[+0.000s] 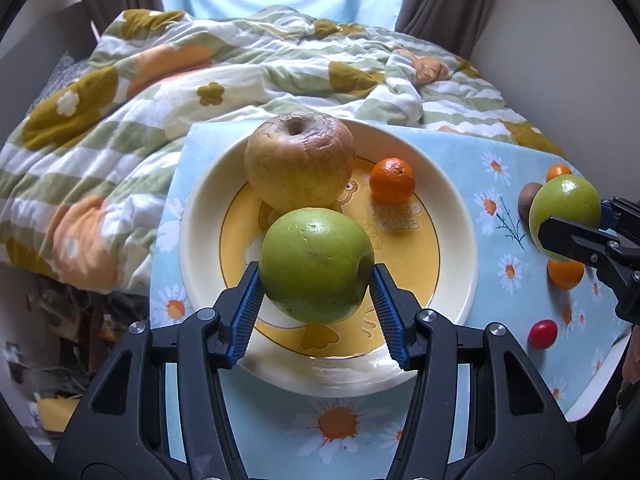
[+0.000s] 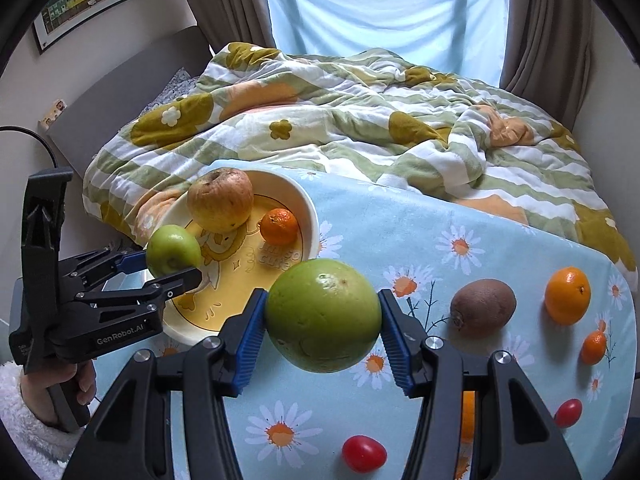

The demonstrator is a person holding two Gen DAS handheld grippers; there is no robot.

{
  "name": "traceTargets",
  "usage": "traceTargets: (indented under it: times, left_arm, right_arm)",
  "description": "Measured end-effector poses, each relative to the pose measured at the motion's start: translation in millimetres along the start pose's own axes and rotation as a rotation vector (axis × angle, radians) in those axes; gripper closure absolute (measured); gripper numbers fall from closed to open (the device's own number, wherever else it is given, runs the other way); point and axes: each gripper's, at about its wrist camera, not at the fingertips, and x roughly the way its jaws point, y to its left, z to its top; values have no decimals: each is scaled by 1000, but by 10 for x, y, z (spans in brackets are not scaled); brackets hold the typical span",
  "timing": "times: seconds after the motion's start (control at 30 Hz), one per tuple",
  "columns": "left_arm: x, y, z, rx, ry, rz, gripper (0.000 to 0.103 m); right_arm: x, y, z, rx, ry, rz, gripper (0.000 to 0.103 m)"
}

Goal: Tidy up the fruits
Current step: 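Carry the green apple and the lime with both grippers toward the bowl, then lower the green fruits into the bowl and open both grippers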

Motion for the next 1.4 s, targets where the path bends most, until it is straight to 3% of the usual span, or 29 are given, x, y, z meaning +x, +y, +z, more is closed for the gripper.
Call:
traceTargets:
  times: [0.2,0.23,0.27,0.3,0.57,0.9,1.4]
  left_arm:
    - [7,42,22,43,-5,9,40]
    - [-10,39,24,55,-12,22,27]
    - [-29,31,29,66,-21,38,2]
    - [-62,29,30,72,-37,44,0]
    - [-191,48,11,63,-36,31,0]
    - [-361,44,-159,0,4,33,0]
    - [-436,107,-429,-50,51,84,0]
  right_arm:
    - [26,68,4,26,-1,-13,52]
    - [20,76,1,31,-2,-15,52]
    - [12,83,-3,34,-4,-17,52]
    - [5,87,-3,37,-5,-18,52]
    - [-6,76,15,35,0,-18,52]
    - [151,151,204,-12,45,70,52]
    - [760,485,258,-111,165,144,52]
